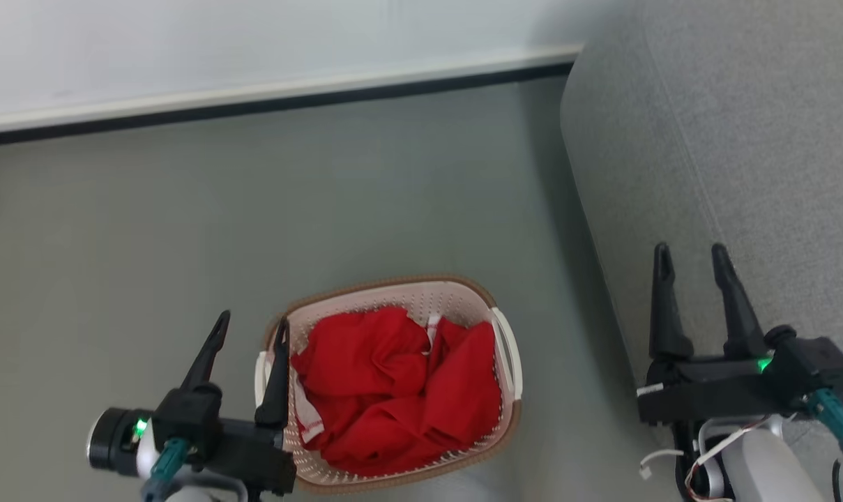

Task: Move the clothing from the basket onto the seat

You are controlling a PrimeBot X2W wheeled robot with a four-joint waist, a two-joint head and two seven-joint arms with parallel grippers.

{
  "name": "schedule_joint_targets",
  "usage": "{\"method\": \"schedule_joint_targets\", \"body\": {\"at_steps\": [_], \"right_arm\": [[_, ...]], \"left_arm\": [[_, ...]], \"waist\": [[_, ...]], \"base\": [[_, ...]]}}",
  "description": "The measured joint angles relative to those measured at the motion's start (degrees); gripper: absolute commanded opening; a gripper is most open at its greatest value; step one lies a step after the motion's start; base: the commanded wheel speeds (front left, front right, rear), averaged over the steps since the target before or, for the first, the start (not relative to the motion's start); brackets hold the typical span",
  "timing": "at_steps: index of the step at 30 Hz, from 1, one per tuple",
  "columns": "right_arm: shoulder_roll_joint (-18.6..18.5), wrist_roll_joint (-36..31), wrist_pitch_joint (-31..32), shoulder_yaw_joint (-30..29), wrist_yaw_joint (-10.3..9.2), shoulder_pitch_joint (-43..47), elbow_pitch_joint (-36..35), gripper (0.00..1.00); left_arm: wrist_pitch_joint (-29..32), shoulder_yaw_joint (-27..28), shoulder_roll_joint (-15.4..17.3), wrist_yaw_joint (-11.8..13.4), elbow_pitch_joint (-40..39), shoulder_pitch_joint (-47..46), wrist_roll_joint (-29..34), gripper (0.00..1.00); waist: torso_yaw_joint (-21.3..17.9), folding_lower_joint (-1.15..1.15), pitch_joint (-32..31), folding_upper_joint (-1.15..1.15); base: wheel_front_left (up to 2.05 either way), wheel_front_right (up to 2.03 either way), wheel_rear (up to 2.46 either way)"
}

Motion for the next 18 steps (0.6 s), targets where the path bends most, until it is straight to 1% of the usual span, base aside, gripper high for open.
{"method": "schedule_joint_targets", "body": {"at_steps": [10,16,18], "right_arm": [[0.16,-0.02,-0.13,-2.0,-0.07,-7.83,-1.51,1.0],[0.24,-0.02,-0.14,-3.09,-0.07,-13.5,-1.79,1.0],[0.27,-0.02,-0.14,-3.52,-0.07,-15.51,-1.93,1.0]], "left_arm": [[2.8,-3.54,-0.55,-2.22,6.26,-7.52,1.33,1.0],[4.64,-5.54,-0.74,-4.22,10.2,-11.75,2.55,1.0],[5.05,-5.86,-0.9,-4.24,11.45,-13.37,3.15,1.0]], "waist": [[-2.44,0.0,8.38,0.0],[-3.61,0.0,13.56,0.0],[-3.94,0.0,15.3,0.0]], "base": [[0.0,0.0,0.0],[0.0,0.0,0.0],[0.0,0.0,0.0]]}}
